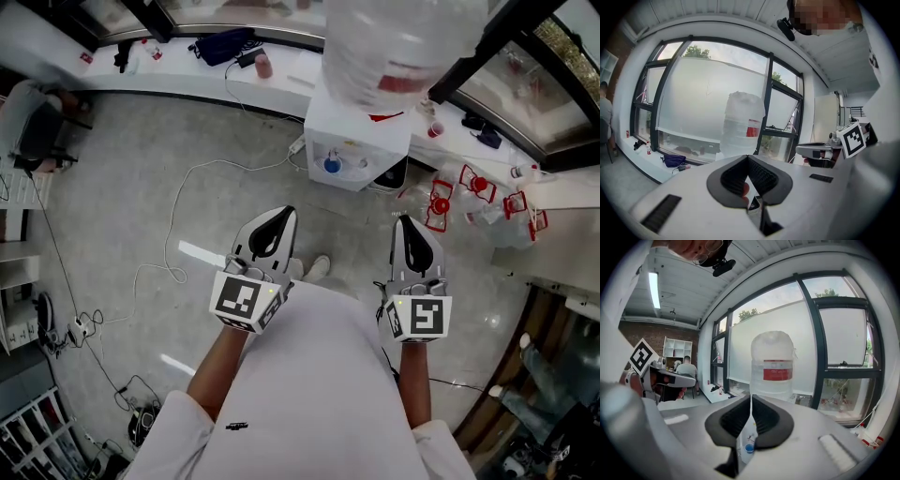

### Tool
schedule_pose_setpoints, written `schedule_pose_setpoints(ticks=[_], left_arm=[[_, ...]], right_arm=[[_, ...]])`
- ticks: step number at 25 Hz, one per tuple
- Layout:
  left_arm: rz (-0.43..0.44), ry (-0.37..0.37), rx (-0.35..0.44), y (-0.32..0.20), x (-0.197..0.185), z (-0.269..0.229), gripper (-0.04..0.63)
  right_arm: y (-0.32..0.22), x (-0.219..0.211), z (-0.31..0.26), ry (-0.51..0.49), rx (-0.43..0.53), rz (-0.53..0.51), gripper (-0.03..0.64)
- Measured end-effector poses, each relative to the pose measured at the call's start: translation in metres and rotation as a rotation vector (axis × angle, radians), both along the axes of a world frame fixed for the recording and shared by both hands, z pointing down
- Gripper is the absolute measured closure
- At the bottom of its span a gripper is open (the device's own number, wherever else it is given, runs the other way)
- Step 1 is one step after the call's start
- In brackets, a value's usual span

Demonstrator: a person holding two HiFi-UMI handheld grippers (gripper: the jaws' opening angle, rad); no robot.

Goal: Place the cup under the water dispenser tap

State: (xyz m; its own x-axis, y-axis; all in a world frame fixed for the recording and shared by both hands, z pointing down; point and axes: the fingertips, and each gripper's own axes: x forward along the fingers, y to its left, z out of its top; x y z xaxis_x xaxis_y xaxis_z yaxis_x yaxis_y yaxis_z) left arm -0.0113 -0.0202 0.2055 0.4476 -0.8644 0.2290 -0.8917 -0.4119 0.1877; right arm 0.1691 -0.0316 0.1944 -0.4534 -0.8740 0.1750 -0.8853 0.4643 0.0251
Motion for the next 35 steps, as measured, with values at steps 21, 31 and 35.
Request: schedule_pose_setpoints(ticks=[21, 31, 35], left_arm=[[0.057, 0.016, 0.044, 0.023, 0.016, -0.032, 0.588], [0.099, 0.004, 0.014, 0.043, 0.027, -0.025, 0.588], [0.105, 0.008, 0.011, 0.048, 0.028, -0.029, 0.588]], right_arm=[[0.045, -0.006, -0.033, -0.036, 0.039, -0.040, 0.609], [0.064, -0.018, -0.035, -0.031, 0.037, -0.096, 0.610], [0.070, -0.021, -0.039, -0.036, 0.039, -0.091, 0.620]])
